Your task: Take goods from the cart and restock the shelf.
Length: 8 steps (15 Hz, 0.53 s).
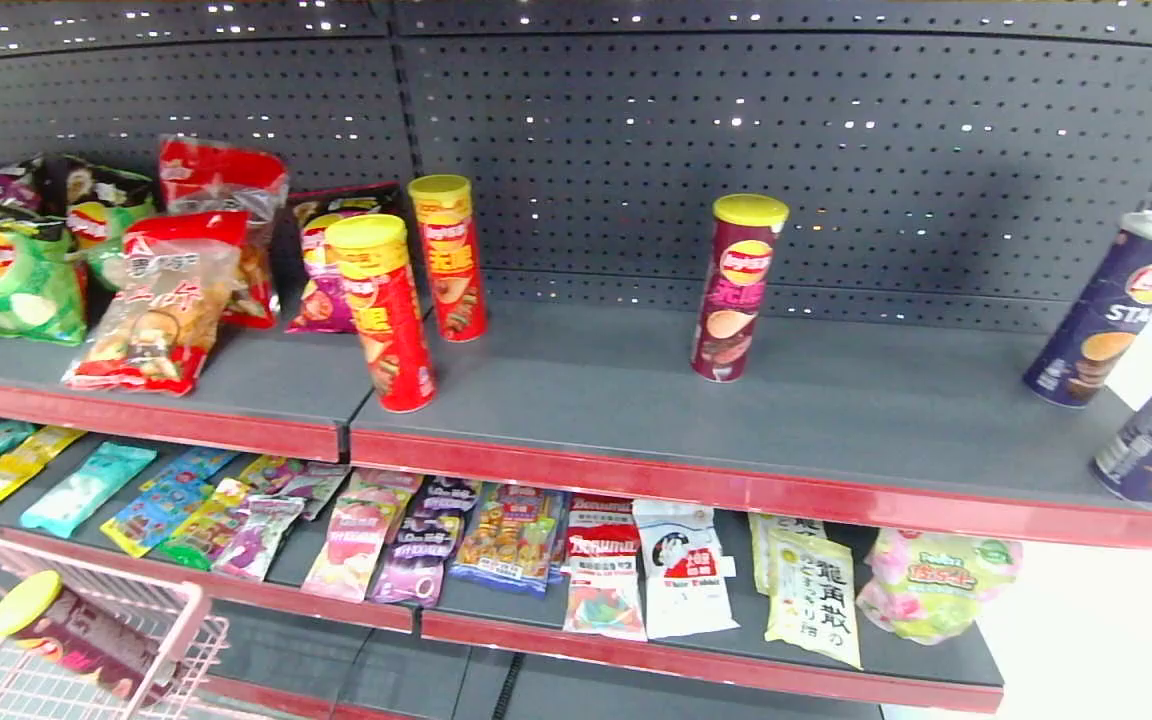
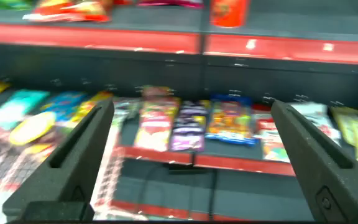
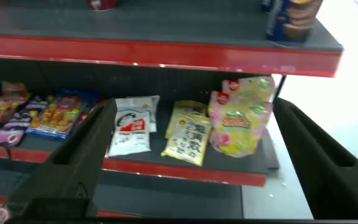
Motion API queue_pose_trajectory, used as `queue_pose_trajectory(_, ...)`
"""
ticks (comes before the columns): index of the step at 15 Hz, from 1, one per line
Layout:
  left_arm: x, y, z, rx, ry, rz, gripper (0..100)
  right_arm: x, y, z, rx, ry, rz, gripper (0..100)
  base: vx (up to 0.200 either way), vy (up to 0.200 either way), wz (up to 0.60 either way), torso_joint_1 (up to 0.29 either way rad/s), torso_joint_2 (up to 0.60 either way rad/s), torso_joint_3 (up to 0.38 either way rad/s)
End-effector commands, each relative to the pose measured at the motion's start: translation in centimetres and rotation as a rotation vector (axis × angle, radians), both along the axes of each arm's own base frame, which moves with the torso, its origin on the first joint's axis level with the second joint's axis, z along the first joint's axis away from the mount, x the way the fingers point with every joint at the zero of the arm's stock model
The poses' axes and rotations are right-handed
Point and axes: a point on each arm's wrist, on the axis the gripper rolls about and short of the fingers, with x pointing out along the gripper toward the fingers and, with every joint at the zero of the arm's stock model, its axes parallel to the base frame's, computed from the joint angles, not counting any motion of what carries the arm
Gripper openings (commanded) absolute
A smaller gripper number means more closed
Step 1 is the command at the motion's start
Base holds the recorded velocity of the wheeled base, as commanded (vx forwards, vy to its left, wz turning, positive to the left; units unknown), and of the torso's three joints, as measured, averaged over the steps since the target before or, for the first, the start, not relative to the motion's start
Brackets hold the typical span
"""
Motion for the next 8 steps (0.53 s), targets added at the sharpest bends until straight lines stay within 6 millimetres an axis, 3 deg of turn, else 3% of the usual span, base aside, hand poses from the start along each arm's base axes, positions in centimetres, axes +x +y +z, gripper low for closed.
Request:
queue_pose_trajectory(1,0.00,0.00,0.00,0.000,0.000,0.000,100,0.00,0.00,0.01,-0.001,-0.001,0.000,100,0.000,0.000,0.60,0.002,0.00,0.007)
queue_pose_trajectory(8,0.00,0.00,0.00,0.000,0.000,0.000,100,0.00,0.00,0.01,-0.001,-0.001,0.002,100,0.000,0.000,0.60,0.002,0.00,0.001)
